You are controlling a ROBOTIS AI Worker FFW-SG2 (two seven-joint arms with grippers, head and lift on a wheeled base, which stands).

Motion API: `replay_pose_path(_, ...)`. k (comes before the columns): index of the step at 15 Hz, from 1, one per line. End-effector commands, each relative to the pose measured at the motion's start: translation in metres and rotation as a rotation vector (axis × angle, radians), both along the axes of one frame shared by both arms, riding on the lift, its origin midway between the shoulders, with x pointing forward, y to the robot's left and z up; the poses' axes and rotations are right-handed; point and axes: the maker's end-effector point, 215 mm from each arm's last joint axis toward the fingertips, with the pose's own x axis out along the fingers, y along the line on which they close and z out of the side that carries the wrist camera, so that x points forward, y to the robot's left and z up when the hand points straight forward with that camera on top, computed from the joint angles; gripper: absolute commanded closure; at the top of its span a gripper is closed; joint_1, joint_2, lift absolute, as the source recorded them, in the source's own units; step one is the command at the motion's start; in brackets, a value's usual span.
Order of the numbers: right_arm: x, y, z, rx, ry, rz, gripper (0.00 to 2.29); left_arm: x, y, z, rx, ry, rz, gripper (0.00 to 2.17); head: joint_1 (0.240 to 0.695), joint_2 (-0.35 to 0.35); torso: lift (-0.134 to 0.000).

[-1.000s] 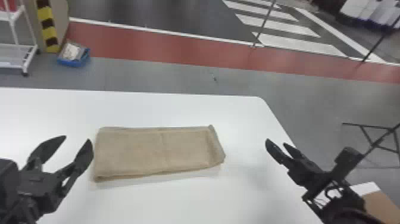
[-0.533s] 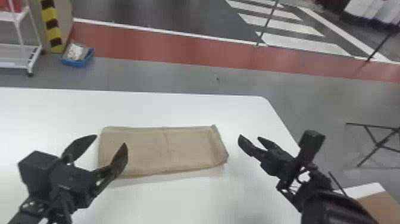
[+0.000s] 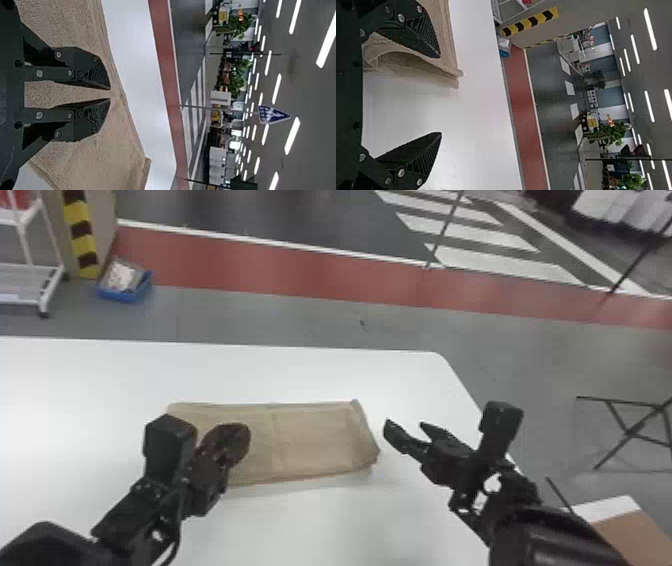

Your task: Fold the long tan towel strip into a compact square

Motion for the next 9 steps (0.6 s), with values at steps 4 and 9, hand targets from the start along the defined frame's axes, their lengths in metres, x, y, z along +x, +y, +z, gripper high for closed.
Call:
replay_pose_path(4, -0.004, -0.002, -0.018, 0.016, 0.144, -0.016, 0.18, 0.017, -0.001, -0.033, 0.074, 0.05, -0.006, 2.14, 0.695, -0.35, -0.124)
replay_pose_path(9, 0.017, 0.021, -0.02, 0.029, 0.264, 0.003, 0.18, 0.019, 0.005, -0.044, 0.11, 0.051, -0.003, 2.14, 0.695, -0.35, -0.124)
